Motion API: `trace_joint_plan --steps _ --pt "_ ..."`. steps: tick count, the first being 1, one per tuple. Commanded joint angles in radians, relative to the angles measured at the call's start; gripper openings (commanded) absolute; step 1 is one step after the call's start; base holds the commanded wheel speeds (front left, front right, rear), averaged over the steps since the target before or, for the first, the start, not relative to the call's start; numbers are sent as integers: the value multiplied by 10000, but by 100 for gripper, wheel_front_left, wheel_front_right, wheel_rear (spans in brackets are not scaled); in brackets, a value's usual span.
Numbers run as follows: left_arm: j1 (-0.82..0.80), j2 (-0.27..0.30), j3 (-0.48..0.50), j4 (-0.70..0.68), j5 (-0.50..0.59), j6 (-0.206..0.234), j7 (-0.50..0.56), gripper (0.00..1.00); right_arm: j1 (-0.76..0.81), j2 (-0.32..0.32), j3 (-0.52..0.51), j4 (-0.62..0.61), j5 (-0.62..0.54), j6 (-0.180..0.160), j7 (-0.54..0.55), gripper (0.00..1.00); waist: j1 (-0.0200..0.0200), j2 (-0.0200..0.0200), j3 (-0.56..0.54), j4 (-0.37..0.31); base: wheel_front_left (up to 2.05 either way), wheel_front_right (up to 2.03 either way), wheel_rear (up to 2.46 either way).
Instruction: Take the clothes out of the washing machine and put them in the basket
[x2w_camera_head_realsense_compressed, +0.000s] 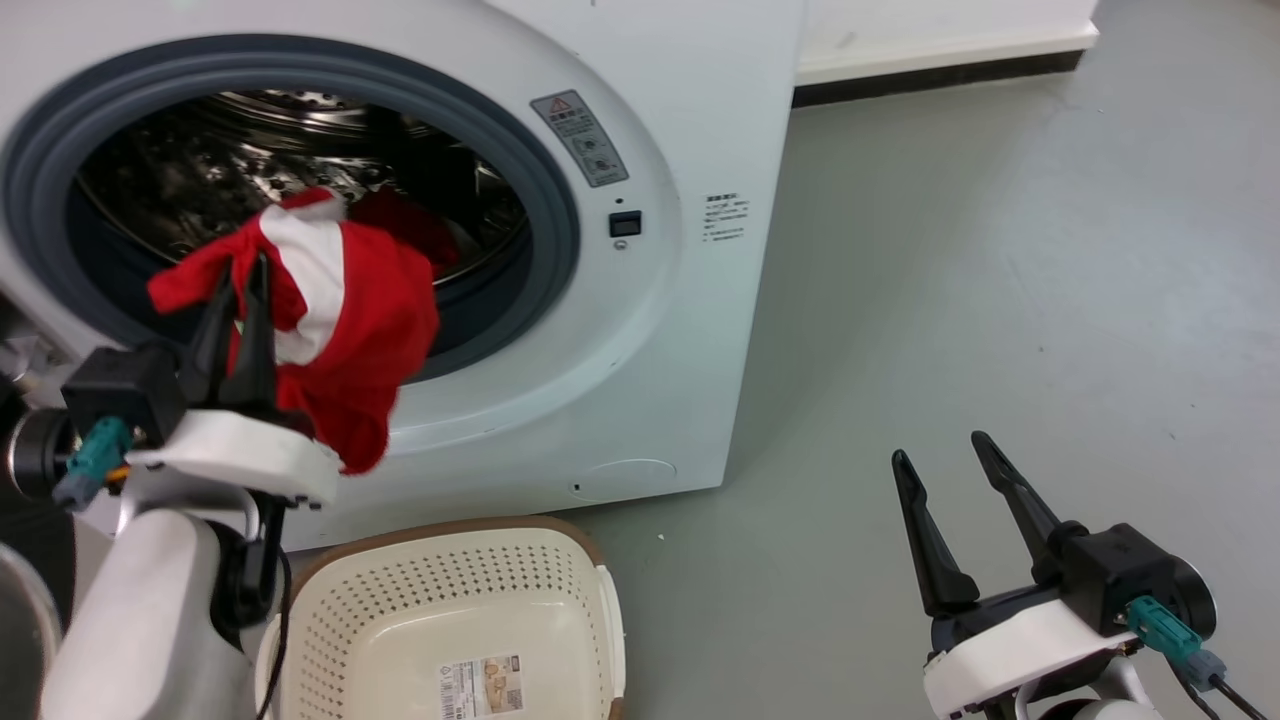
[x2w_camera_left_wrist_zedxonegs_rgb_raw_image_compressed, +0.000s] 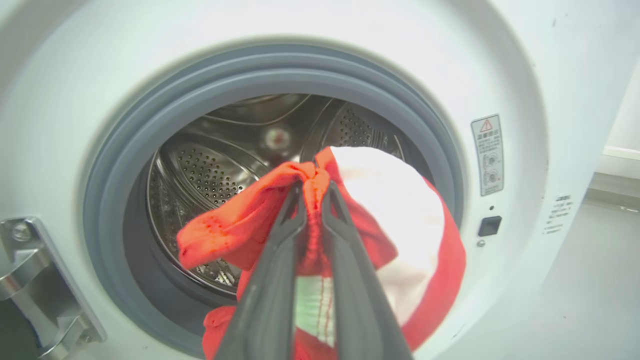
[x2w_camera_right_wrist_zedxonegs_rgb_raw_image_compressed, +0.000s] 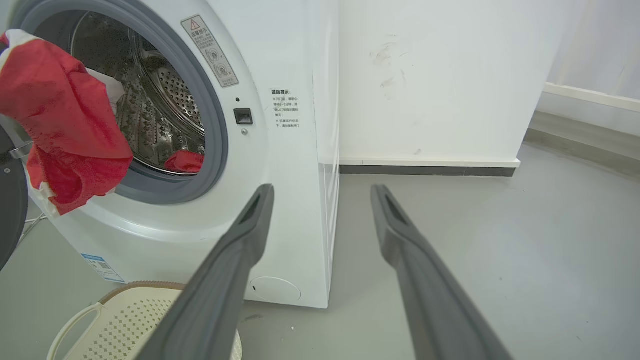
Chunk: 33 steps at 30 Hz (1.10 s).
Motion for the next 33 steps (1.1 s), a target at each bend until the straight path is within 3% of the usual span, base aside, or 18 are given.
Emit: trace_joint_plan --steps 1,8,13,20,33 --pt "375 -53 3 -300 -69 129 68 0 82 9 -9 -89 -43 -7 43 100 2 0 -151 248 0 0 0" --pt "2075 -335 -222 -1833 -330 513 575 0 178 9 -10 -292 -139 -7 254 100 2 0 -122 711 0 0 0" --pt "2895 -592 -526 -1879 -464 605 736 0 38 9 43 -446 -163 -7 306 100 2 0 170 915 0 0 0" --pt "3104 -902 -664 -791 -770 406 538 0 -345 9 152 -674 -378 -7 370 100 2 0 991 811 0 0 0" --pt "776 -1137 -386 3662 -740 -436 -258 0 -1231 11 275 -1244 -510 -7 244 100 2 0 3698 -200 0 0 0"
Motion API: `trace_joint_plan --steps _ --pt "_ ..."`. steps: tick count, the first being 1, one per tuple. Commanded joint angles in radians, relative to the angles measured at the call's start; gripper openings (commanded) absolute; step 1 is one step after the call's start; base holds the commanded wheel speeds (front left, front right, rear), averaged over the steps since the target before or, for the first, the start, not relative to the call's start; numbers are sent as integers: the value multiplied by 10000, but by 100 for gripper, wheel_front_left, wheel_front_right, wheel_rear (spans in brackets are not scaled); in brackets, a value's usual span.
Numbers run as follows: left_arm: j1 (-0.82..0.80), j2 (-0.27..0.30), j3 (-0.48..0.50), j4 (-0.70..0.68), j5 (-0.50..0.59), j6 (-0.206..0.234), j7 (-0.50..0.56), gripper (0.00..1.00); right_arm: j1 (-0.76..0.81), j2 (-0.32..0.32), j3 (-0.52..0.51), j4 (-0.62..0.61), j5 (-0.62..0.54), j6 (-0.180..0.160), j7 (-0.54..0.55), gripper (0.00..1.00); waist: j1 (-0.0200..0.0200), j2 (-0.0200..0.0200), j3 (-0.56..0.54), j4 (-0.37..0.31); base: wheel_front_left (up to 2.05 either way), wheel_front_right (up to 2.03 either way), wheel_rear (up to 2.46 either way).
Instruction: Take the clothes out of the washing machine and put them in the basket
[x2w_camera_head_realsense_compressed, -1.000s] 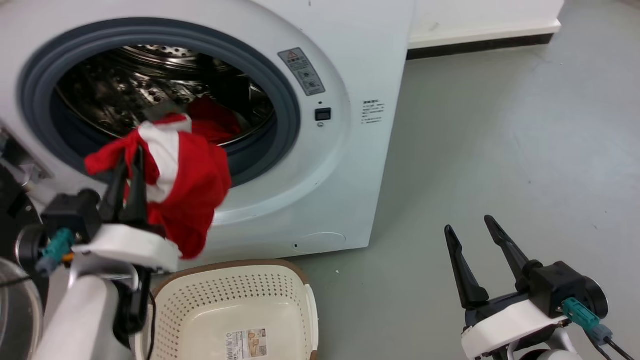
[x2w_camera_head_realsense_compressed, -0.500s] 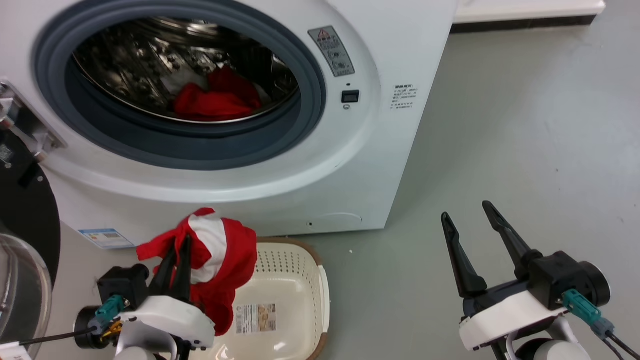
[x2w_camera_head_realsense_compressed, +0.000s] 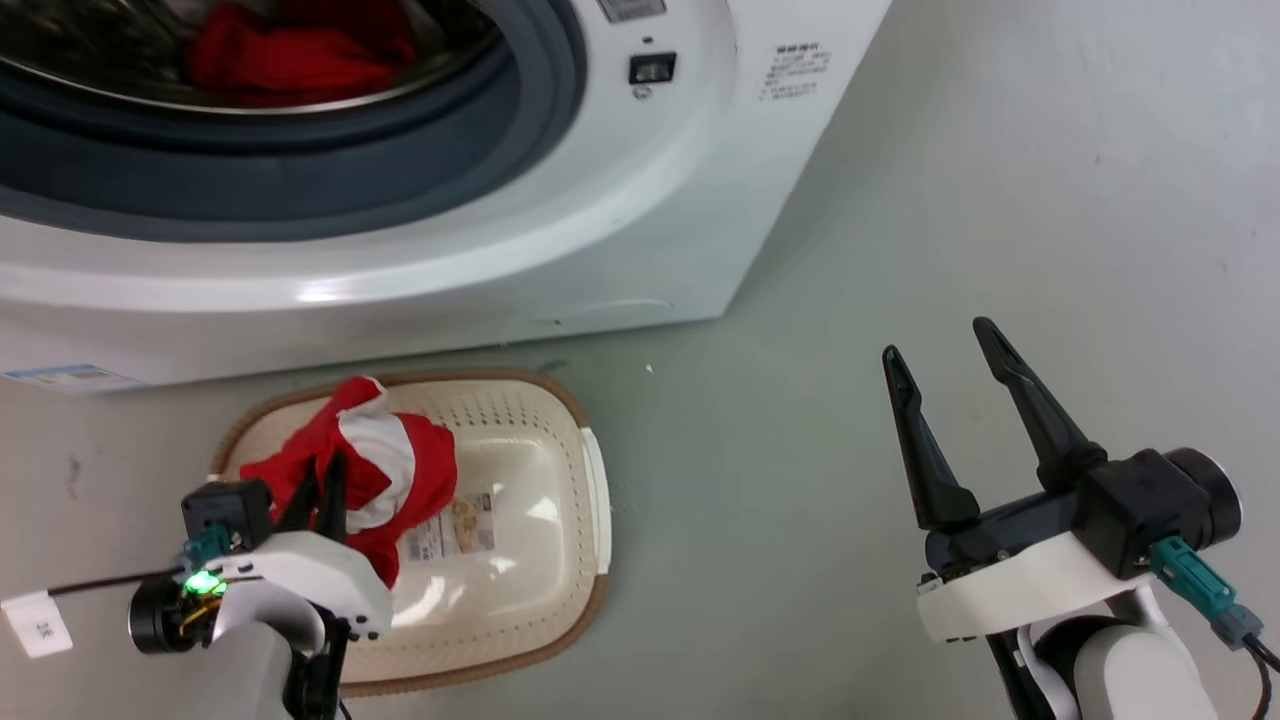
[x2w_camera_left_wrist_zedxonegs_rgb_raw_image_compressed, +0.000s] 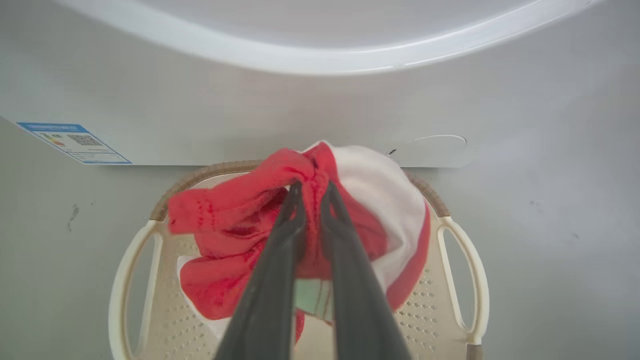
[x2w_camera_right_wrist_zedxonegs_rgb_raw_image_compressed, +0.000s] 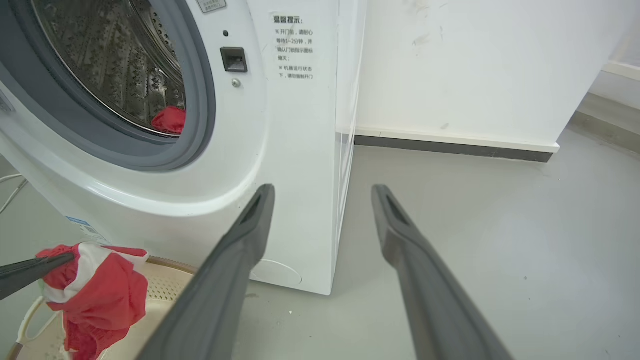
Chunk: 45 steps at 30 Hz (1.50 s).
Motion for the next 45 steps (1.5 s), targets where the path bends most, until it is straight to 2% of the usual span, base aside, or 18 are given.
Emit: trace_joint_plan --steps 1,8,15,20,26,27,28,34,38,45 --pt "-192 45 30 120 50 -40 -37 0 -208 13 18 -42 -45 -7 -65 100 -2 -1 728 -469 0 0 0" --pt "-1324 111 28 2689 124 -581 -63 0 -525 14 226 -48 168 -7 -353 100 -2 -1 1636 -1112 0 0 0" --pt "-2161 158 -217 4842 -130 -1082 642 0 -632 16 368 48 337 -7 -595 100 -2 -1 2242 -1511 0 0 0" --pt "-2554 303 -256 5701 -269 -1165 855 0 -729 14 435 96 451 -7 -748 100 -2 -1 2549 -1702 0 0 0" --pt "-2716 362 -355 6104 -283 -1149 883 0 -761 13 436 245 477 -7 -814 100 -2 -1 2511 -1737 0 0 0" --pt "-2652 281 -359 6158 -337 -1158 957 42 -780 13 430 289 469 -7 -836 100 -2 -1 2418 -1716 0 0 0" --pt "-2556 209 -387 6206 -342 -1163 1018 100 -795 13 425 329 473 -7 -861 100 -2 -1 2292 -1685 0 0 0" --pt "-2211 -230 -389 6232 -411 -1106 236 100 -710 13 356 611 369 -7 -821 100 -2 -1 1153 -1269 0 0 0" --pt "-1978 -467 -343 5680 -297 -1031 -52 100 -567 10 278 750 289 -7 -723 100 -2 -1 302 -868 0 0 0" --pt "-1010 -762 662 2104 510 -527 -75 100 -216 10 80 771 198 -7 -443 100 -2 -1 -755 -174 0 0 0"
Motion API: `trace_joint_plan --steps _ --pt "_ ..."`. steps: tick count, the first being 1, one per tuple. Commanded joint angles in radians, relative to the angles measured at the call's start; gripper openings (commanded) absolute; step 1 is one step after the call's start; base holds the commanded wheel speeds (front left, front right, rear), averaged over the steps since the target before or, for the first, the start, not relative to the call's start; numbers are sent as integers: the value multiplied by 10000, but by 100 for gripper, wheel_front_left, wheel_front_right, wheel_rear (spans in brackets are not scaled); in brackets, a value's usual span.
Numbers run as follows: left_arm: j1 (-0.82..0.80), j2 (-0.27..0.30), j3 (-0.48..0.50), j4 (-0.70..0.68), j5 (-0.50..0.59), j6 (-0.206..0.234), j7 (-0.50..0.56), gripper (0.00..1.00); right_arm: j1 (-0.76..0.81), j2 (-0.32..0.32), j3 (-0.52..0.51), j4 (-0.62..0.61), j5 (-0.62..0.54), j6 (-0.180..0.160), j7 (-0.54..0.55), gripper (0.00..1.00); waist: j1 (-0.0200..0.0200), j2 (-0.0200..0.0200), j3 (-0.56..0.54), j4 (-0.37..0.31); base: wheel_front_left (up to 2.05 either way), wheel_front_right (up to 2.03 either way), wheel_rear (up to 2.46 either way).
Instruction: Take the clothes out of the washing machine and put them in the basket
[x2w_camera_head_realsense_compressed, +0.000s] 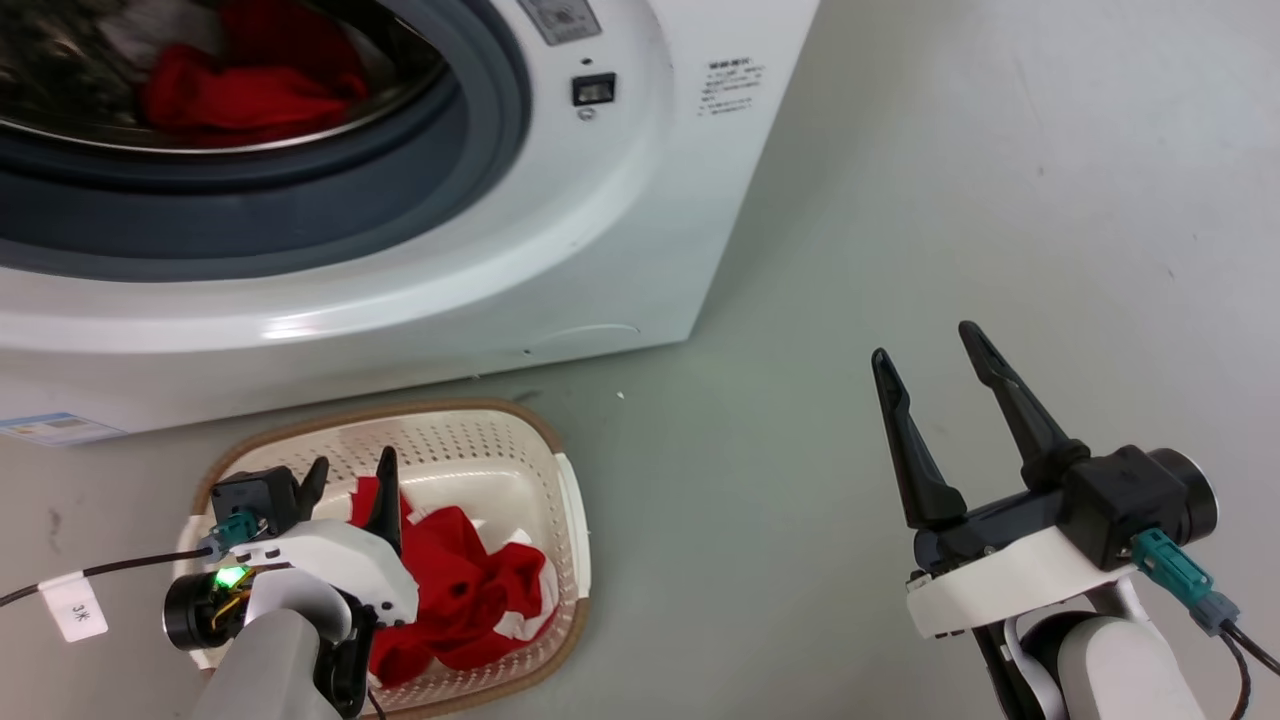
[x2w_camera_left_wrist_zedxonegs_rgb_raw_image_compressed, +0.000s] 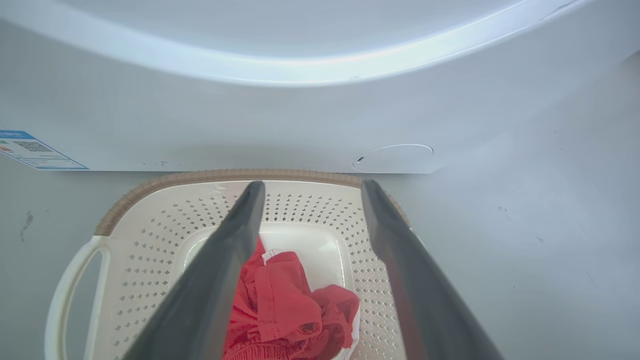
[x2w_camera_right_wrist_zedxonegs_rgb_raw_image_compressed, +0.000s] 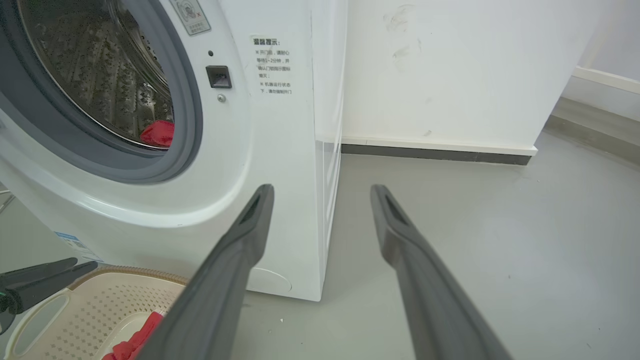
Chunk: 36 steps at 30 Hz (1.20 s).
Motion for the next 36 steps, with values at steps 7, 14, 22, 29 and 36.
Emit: trace_joint_plan --steps 7,14,22,29,36 --pt "775 -385 1226 -2736 1179 76 -48 100 308 6 21 -63 66 -7 135 100 0 0 -920 474 0 0 0" --pt "-83 5 1752 -3404 1932 -254 -40 100 404 7 57 -106 277 -7 55 100 0 0 -872 60 0 0 0" --pt "-2633 1405 1450 -1639 2062 -610 603 100 310 7 205 -13 514 -7 -234 100 0 0 -180 -764 0 0 0" --pt "-4503 2581 920 -98 1483 -705 2510 100 162 9 436 175 870 -7 -647 100 0 0 582 -1567 0 0 0" --pt "-5656 3654 -210 295 537 -714 4652 100 107 12 624 378 1161 -7 -992 100 0 0 1246 -2103 0 0 0"
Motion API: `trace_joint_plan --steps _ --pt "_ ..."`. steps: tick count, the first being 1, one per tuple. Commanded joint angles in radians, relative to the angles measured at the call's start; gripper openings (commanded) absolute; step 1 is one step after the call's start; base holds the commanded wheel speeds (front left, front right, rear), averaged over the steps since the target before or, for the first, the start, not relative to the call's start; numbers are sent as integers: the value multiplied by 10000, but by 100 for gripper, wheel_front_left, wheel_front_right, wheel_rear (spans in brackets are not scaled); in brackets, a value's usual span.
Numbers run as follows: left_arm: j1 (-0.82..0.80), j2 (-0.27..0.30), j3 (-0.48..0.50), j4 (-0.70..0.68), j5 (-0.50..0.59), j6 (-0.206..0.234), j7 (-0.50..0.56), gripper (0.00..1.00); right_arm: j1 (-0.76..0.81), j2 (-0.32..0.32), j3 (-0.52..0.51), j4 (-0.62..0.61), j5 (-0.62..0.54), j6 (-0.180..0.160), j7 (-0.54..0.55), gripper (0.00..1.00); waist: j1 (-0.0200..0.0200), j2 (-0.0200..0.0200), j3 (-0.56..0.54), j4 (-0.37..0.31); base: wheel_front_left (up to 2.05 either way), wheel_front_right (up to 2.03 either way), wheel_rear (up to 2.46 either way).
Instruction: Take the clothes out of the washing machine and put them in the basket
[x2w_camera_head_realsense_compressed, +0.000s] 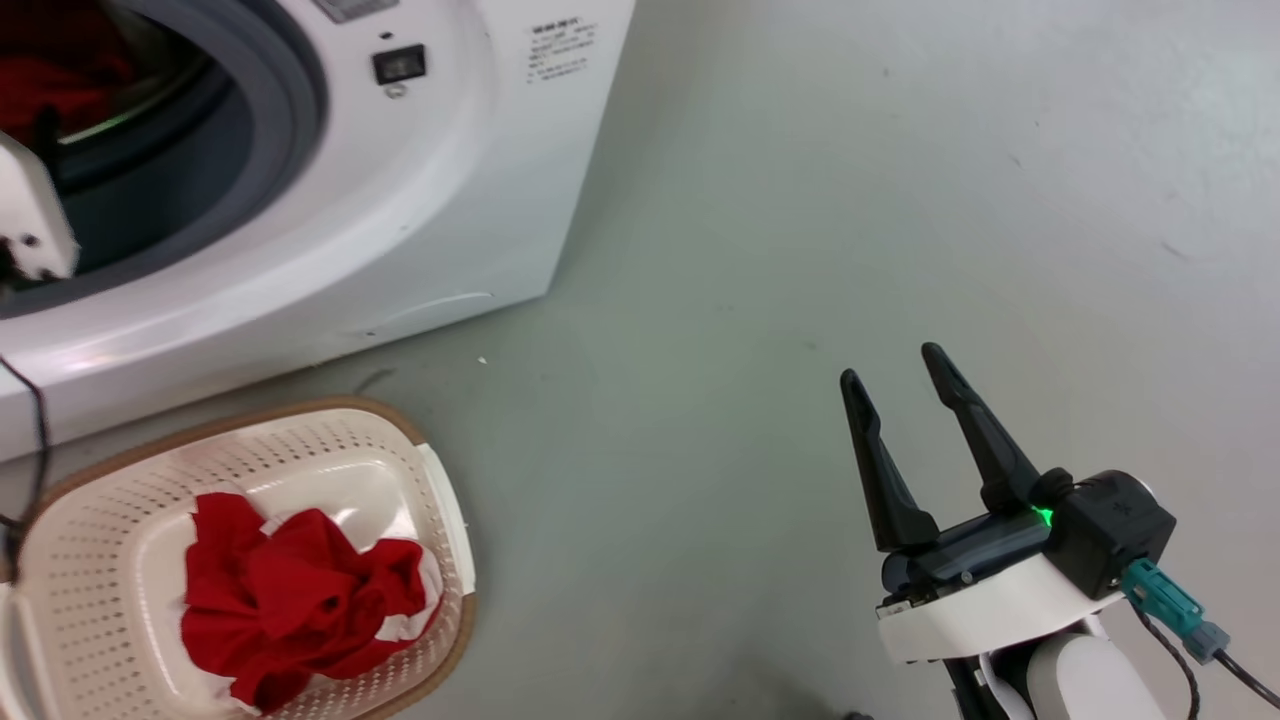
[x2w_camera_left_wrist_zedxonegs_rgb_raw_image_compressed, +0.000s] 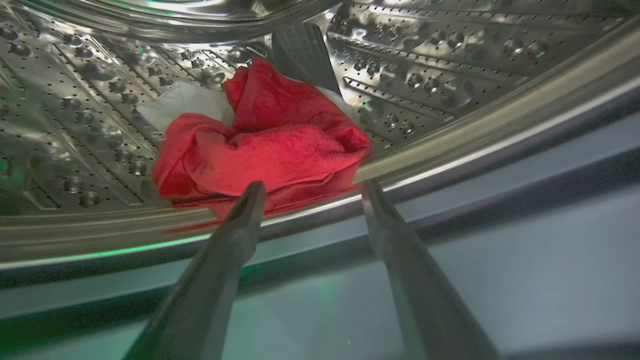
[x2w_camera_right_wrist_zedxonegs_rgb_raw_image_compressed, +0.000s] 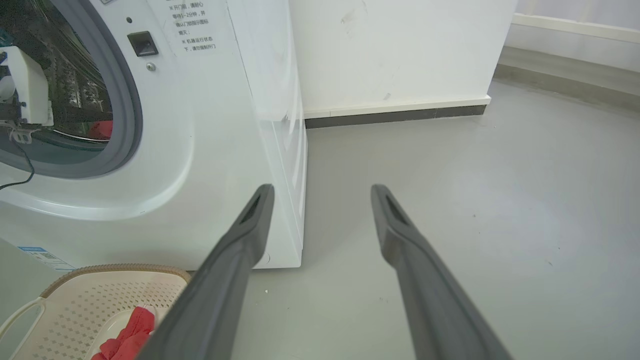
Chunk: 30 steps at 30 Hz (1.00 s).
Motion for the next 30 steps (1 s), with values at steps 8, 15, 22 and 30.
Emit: trace_joint_plan --steps 8,15,22,30 --pt "-1445 1675 -1098 -575 -561 -9 1717 100 -270 16 402 203 359 -7 -329 100 0 0 1186 -792 0 0 0" --pt "-2500 2846 -1970 -1273 -853 -9 3330 100 -407 16 713 338 513 -7 -454 100 0 0 1818 -1239 0 0 0" --pt "-2971 3453 -2492 -1694 -1300 -8 4942 100 -475 16 908 359 603 -7 -482 100 0 0 2173 -1507 0 0 0" --pt "-2609 3927 -2629 -2099 -1639 244 6654 48 -381 16 983 151 737 -7 -479 100 0 0 2322 -1671 0 0 0"
